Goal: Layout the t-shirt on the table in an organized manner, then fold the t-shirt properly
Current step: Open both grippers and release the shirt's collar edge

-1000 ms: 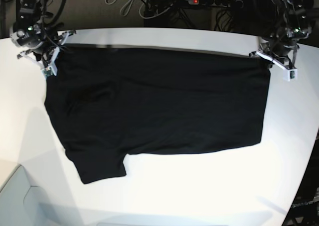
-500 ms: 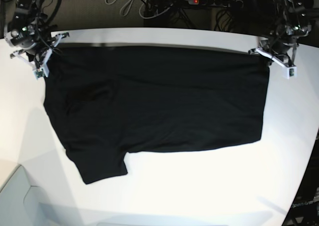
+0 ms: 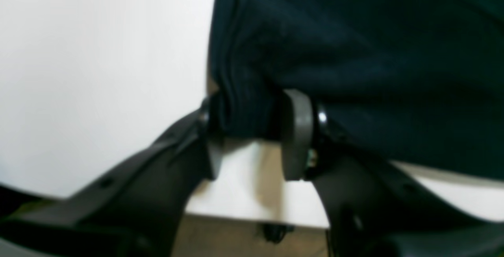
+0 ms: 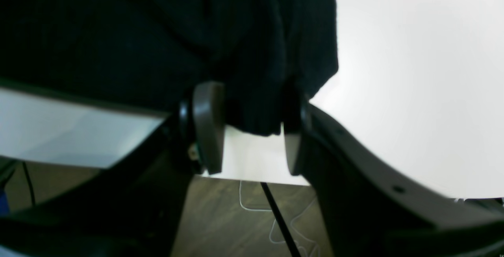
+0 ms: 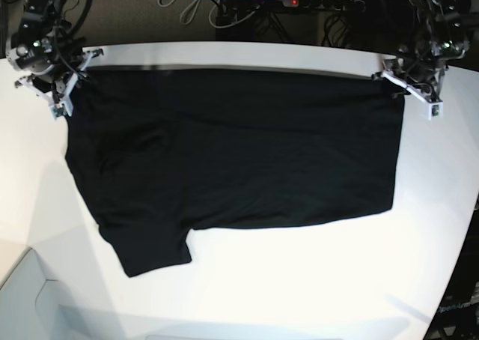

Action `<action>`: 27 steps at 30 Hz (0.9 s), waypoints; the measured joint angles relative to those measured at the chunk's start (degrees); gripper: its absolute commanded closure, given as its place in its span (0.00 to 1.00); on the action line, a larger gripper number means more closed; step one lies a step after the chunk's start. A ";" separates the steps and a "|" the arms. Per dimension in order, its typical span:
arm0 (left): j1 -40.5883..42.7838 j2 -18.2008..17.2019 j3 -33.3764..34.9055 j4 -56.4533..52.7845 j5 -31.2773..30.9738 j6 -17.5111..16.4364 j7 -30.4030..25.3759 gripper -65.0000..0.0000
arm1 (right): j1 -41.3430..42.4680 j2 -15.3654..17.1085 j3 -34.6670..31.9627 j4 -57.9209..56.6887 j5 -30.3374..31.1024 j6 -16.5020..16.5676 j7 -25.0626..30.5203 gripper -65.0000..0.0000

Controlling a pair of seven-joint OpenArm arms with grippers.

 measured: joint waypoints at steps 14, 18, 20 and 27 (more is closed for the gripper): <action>-1.73 1.90 -8.46 4.50 0.02 -0.02 1.16 0.50 | 1.90 -1.40 3.98 0.90 -0.07 0.00 -0.11 0.61; -4.39 1.90 -9.66 4.59 -0.07 -0.04 1.01 0.50 | 4.00 -1.42 4.09 0.90 -0.24 -0.02 0.00 0.61; -5.75 1.95 -10.58 4.50 -0.07 -0.11 1.27 0.50 | 5.09 -1.55 4.57 0.90 -0.15 0.00 0.09 0.61; -12.87 2.19 -12.72 3.82 0.04 -0.17 1.18 0.50 | 8.90 -2.29 11.23 0.87 -0.66 -0.02 -0.28 0.61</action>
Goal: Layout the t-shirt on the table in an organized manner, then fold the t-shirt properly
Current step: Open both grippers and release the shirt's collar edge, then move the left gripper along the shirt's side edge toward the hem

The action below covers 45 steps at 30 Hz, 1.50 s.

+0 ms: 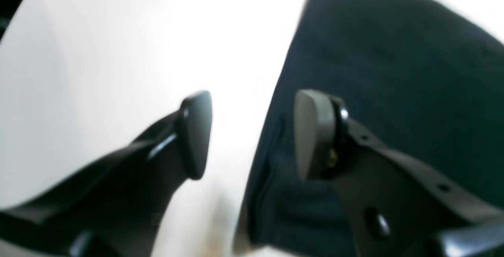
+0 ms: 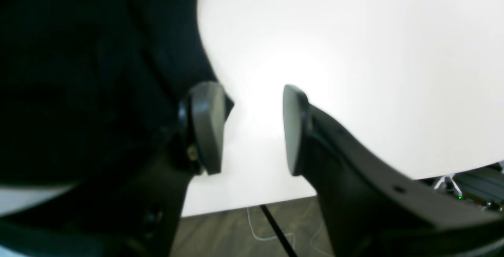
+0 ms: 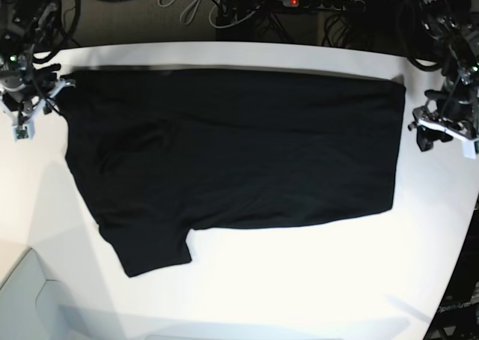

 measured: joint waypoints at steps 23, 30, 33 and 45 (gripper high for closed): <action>-25.59 -1.68 10.05 -37.22 0.72 0.79 -11.80 0.50 | 2.67 0.11 -2.89 -0.26 0.37 0.00 0.20 0.61; -29.09 -2.21 18.01 -45.70 0.33 0.76 -20.50 0.50 | 2.69 0.13 -2.89 -0.26 0.35 0.00 0.17 0.61; -29.99 -2.40 18.12 -49.64 0.55 1.05 -22.82 0.50 | 2.67 0.13 -2.89 -0.26 0.37 0.00 0.17 0.61; -34.60 -2.58 20.81 -58.99 0.42 0.83 -27.28 0.50 | 2.51 0.13 -2.89 -0.26 0.35 0.00 0.17 0.61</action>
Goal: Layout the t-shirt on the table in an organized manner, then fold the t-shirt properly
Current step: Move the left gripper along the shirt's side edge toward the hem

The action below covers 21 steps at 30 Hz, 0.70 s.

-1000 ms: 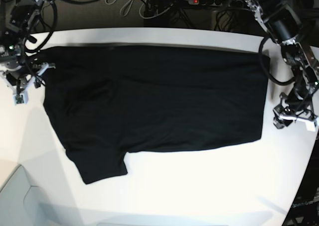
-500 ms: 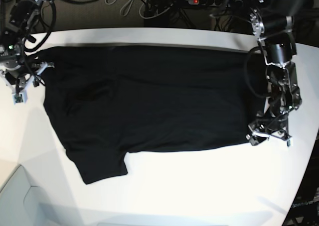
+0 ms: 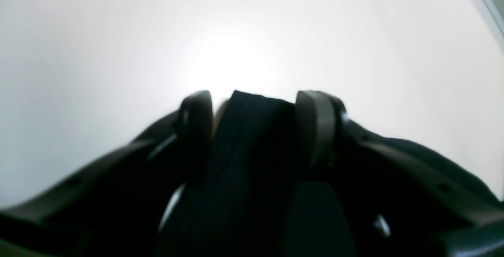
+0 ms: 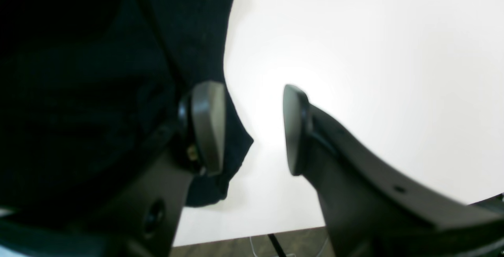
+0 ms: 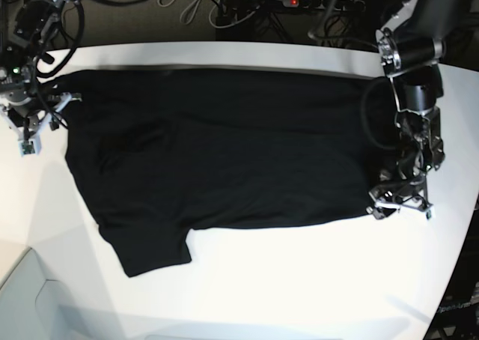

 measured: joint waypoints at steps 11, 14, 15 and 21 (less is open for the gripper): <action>0.39 0.22 5.22 0.13 -0.46 -0.26 0.00 1.00 | 0.00 -0.02 0.07 0.00 0.00 0.00 0.00 0.61; 2.51 0.33 5.20 3.13 -0.42 -0.26 0.11 1.00 | 0.00 -0.02 0.11 0.00 0.00 0.00 0.00 0.61; 3.96 0.37 5.22 5.35 -0.37 -0.28 0.17 1.00 | 0.00 0.00 0.13 0.00 0.00 0.00 0.02 0.61; 12.26 0.98 6.14 22.14 0.04 0.17 0.57 1.00 | 0.00 -0.04 0.13 0.00 -0.13 0.00 -0.13 0.61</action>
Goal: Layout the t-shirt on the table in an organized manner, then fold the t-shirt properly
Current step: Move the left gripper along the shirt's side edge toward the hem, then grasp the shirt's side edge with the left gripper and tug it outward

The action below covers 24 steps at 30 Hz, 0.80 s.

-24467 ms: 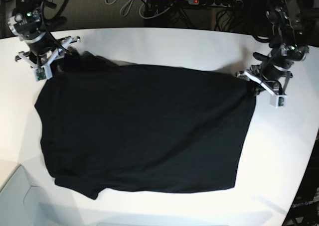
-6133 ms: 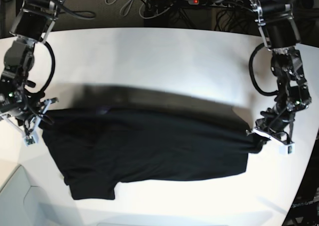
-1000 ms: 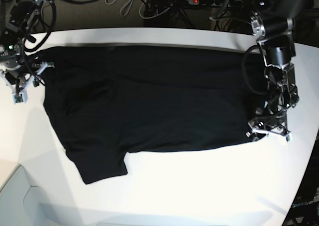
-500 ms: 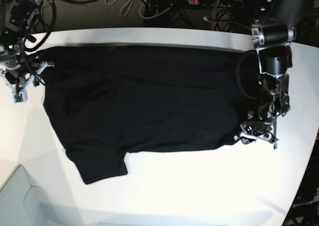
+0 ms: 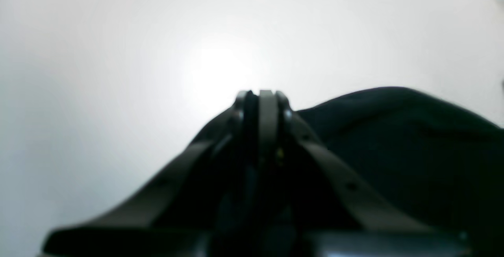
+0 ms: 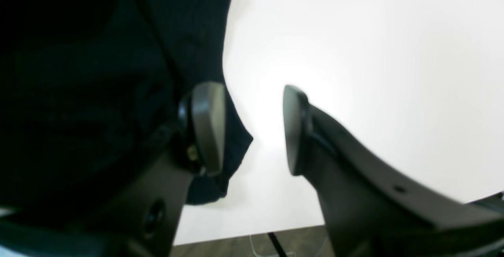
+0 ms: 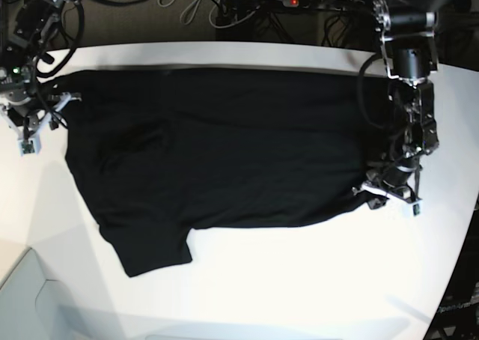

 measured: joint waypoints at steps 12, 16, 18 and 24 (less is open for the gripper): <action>10.64 -0.42 11.61 19.76 3.19 -0.85 0.13 0.96 | -0.02 -0.15 -0.02 0.00 -0.02 0.00 -0.04 0.61; 11.72 -0.70 15.91 20.06 10.99 -0.50 0.04 0.83 | 0.00 -0.15 -0.02 -0.02 -0.02 0.00 -0.04 0.61; 12.15 -0.22 16.94 20.06 12.33 -0.66 0.20 0.79 | 0.00 -0.15 -0.02 0.00 -0.02 0.00 -0.04 0.61; 12.39 0.87 17.03 21.59 12.63 -0.66 0.83 0.78 | 0.00 -0.11 -0.02 0.00 -0.04 0.00 -0.07 0.61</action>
